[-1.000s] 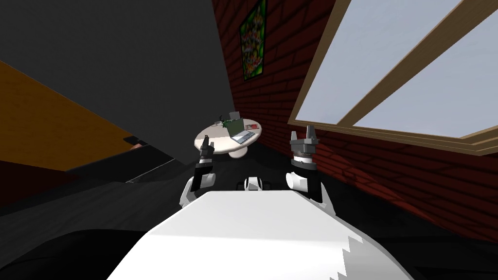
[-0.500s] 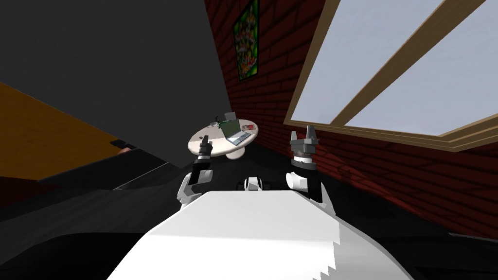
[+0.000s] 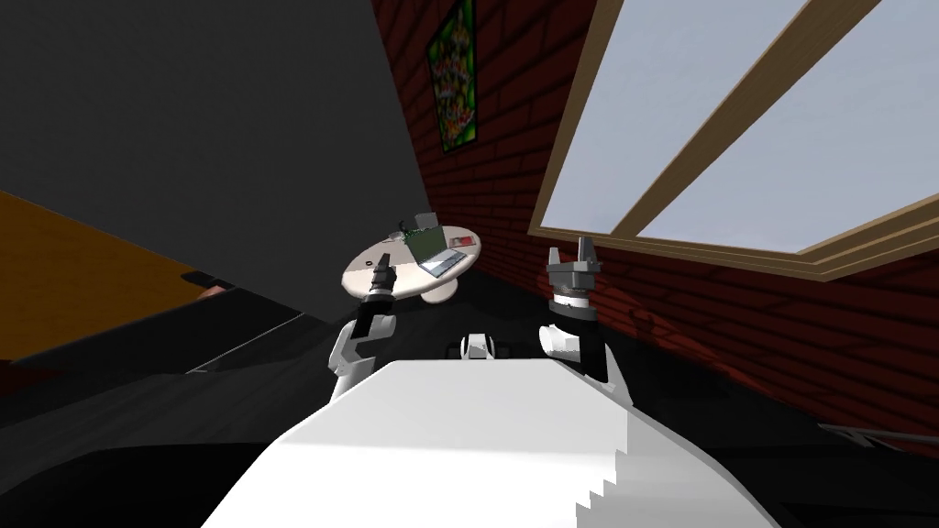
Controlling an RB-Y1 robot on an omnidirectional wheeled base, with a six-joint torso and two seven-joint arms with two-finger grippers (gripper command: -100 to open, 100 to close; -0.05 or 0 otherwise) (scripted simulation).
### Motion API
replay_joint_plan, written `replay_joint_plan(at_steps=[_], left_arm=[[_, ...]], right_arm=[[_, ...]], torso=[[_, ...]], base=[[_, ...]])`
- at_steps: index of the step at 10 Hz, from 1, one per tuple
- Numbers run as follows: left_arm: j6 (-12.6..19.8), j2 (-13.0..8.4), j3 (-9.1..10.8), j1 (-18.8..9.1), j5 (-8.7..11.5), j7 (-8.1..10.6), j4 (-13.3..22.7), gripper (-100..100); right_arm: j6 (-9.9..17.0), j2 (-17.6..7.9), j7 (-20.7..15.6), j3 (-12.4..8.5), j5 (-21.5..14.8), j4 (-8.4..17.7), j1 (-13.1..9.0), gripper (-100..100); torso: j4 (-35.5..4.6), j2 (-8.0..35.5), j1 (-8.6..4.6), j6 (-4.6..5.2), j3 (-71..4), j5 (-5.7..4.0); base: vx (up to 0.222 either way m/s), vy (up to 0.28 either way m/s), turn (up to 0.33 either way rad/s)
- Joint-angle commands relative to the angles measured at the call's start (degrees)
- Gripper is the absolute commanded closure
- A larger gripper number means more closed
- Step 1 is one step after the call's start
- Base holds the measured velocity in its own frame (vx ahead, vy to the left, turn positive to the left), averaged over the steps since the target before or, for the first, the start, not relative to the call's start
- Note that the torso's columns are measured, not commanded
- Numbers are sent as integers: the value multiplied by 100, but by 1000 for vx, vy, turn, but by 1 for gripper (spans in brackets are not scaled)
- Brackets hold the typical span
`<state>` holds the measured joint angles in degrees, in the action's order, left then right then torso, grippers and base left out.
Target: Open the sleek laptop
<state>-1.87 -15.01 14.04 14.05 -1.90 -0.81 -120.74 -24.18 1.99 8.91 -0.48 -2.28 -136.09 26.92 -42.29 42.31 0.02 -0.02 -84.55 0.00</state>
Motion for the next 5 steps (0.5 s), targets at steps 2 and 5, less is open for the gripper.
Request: replay_joint_plan(at_steps=[2,5], left_arm=[[597,-268,285,-327,48,29,142,-100],[1043,-402,425,-487,76,43,219,-100]], right_arm=[[0,0,0,0,0,0,0,0],[0,0,0,0,0,0,0,0]], torso=[[1,-4,2,0,-2,1],[0,-3,-4,3,-2,0]], base=[[53,-72,-75],[47,-65,-60]])
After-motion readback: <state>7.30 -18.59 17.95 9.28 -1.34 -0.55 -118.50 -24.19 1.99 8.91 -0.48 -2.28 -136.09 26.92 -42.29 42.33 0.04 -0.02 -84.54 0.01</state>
